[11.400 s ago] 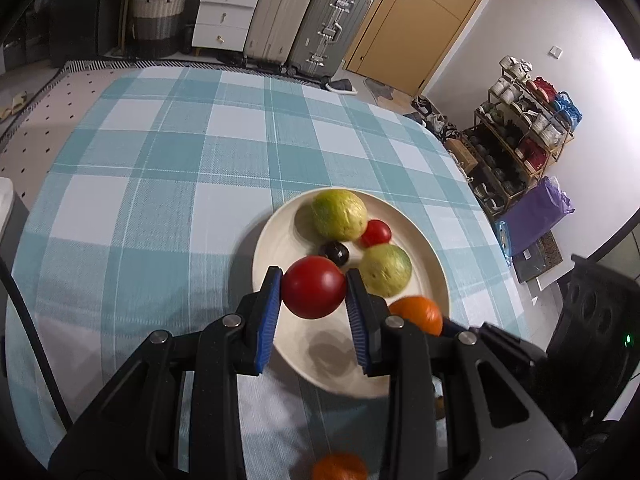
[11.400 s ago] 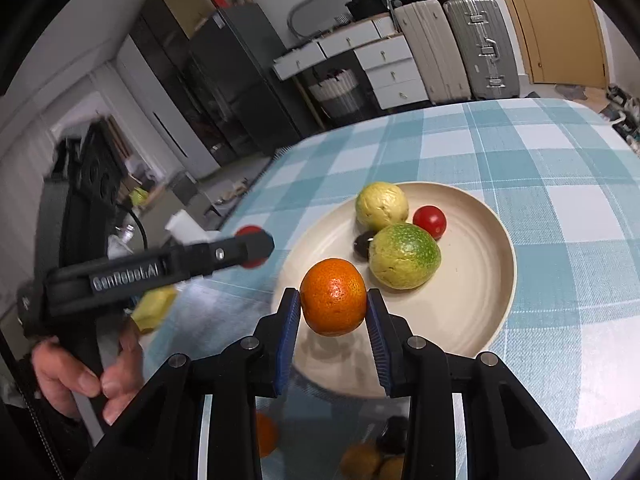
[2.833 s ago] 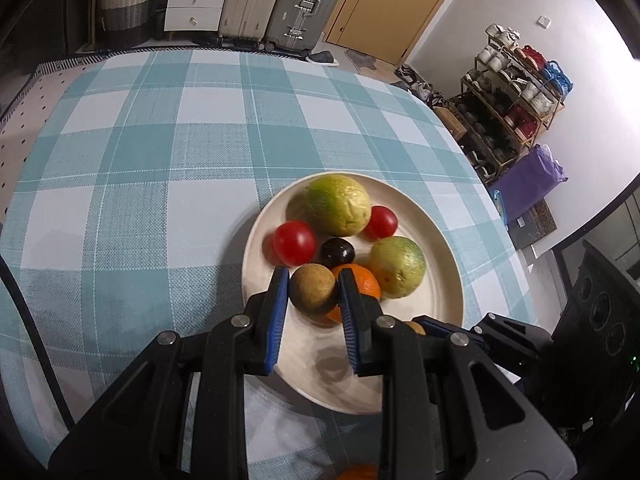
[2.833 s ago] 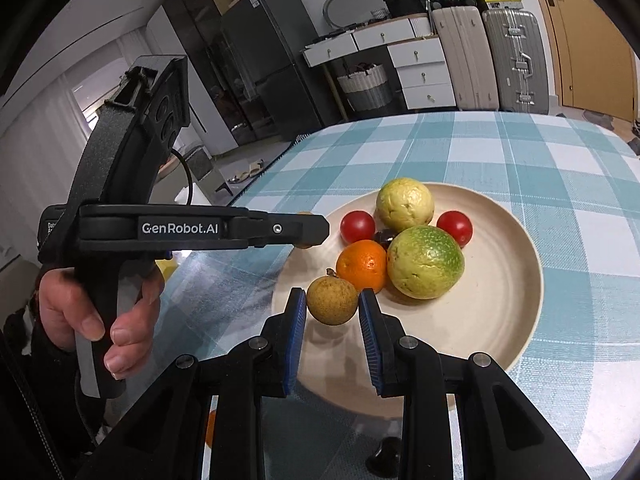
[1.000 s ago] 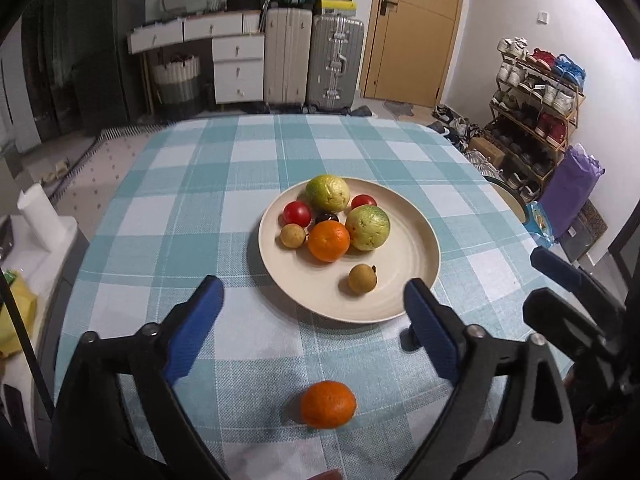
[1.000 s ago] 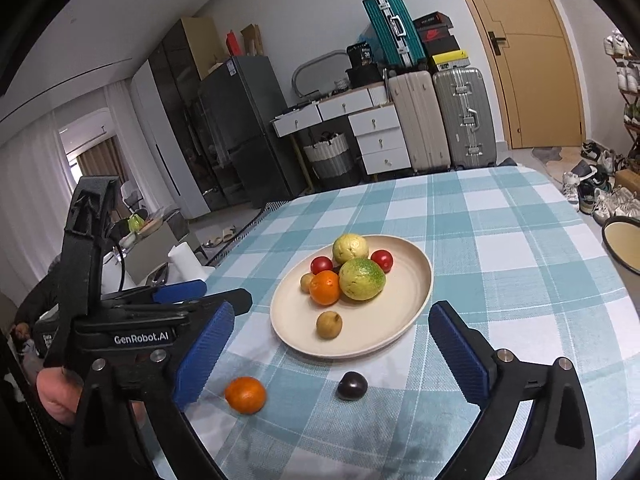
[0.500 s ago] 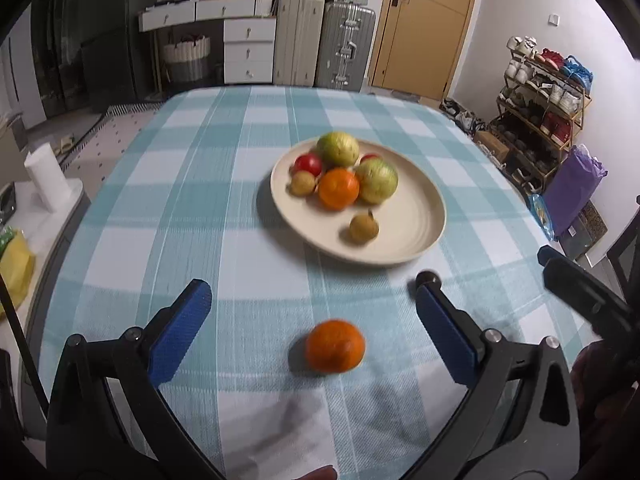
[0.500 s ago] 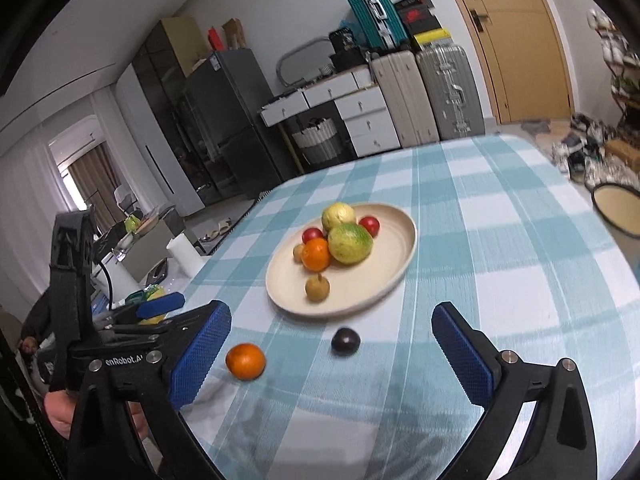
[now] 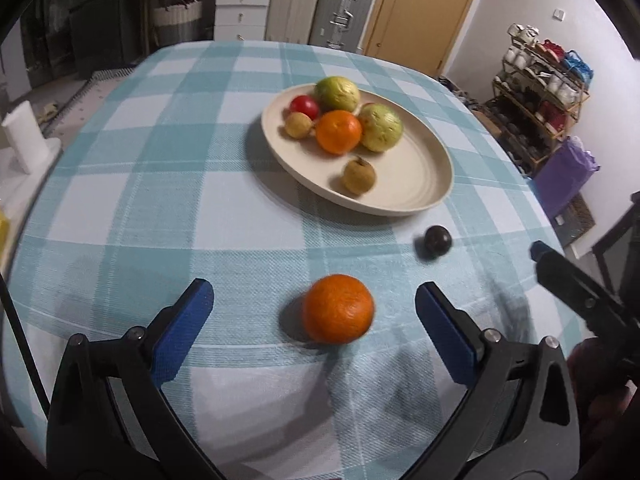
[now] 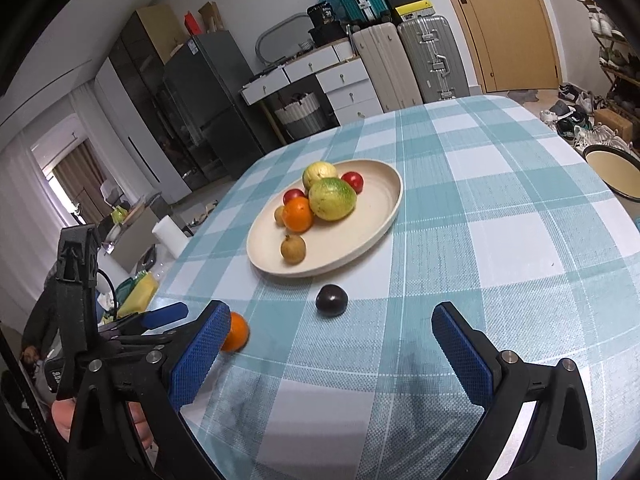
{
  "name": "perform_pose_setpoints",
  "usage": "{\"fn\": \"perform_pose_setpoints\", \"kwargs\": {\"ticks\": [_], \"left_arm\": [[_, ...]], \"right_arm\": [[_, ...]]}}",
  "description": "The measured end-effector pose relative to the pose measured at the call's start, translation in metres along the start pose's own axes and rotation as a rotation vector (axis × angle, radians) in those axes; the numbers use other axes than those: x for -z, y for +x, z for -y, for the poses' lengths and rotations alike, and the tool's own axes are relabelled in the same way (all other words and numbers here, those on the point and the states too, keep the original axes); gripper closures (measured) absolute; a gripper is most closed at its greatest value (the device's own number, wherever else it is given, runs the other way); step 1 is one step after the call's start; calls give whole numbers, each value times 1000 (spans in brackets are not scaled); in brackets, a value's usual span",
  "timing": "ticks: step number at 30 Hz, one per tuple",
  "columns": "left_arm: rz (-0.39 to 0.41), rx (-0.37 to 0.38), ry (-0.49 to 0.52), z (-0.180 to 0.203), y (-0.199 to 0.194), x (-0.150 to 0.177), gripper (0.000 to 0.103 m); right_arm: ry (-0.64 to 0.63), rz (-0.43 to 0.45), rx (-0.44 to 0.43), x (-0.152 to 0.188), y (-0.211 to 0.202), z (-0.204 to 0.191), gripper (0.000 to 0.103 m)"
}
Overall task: Organize fruits
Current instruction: 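Withdraw both tools toward the last orange and dark plum, then lower the left gripper and grasp the last orange, then grasp the dark plum with the right gripper while the left holds the orange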
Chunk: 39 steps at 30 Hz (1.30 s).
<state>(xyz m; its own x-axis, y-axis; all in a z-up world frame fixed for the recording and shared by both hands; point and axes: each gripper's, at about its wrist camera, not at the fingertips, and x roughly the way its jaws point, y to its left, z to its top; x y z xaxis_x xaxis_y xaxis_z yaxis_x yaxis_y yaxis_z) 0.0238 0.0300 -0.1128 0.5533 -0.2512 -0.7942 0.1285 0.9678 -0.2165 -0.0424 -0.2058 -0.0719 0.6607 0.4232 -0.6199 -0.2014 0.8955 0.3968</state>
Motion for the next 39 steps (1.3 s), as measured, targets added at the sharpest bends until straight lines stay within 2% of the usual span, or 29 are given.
{"fn": "perform_pose_setpoints", "kwargs": {"ticks": [7, 13, 14, 17, 20, 25, 31, 35, 39], "left_arm": [[-12, 55, 8, 1, 3, 3, 12], [-49, 104, -44, -9, 12, 4, 27], [-51, 113, -48, -10, 12, 5, 34], [-47, 132, -35, -8, 12, 5, 47], [-53, 151, -19, -5, 12, 6, 67], [-38, 204, -19, -5, 10, 8, 68], [-31, 193, -47, -12, 7, 7, 68], [-29, 230, -67, -18, 4, 7, 68], [-16, 237, -56, -18, 0, 7, 68]], "right_arm": [[0, -32, -2, 3, 9, 0, 0], [2, -49, -5, 4, 12, -2, 0], [2, -49, -5, 5, 12, -2, 0], [2, -54, -10, 6, 13, -3, 0], [0, -63, -15, 7, 15, -3, 0], [2, -71, -20, 9, 16, -3, 0], [1, -82, -24, 11, 18, -2, 0], [1, -104, -29, 12, 22, -1, 0], [1, -123, -41, 14, 27, -2, 0]]}}
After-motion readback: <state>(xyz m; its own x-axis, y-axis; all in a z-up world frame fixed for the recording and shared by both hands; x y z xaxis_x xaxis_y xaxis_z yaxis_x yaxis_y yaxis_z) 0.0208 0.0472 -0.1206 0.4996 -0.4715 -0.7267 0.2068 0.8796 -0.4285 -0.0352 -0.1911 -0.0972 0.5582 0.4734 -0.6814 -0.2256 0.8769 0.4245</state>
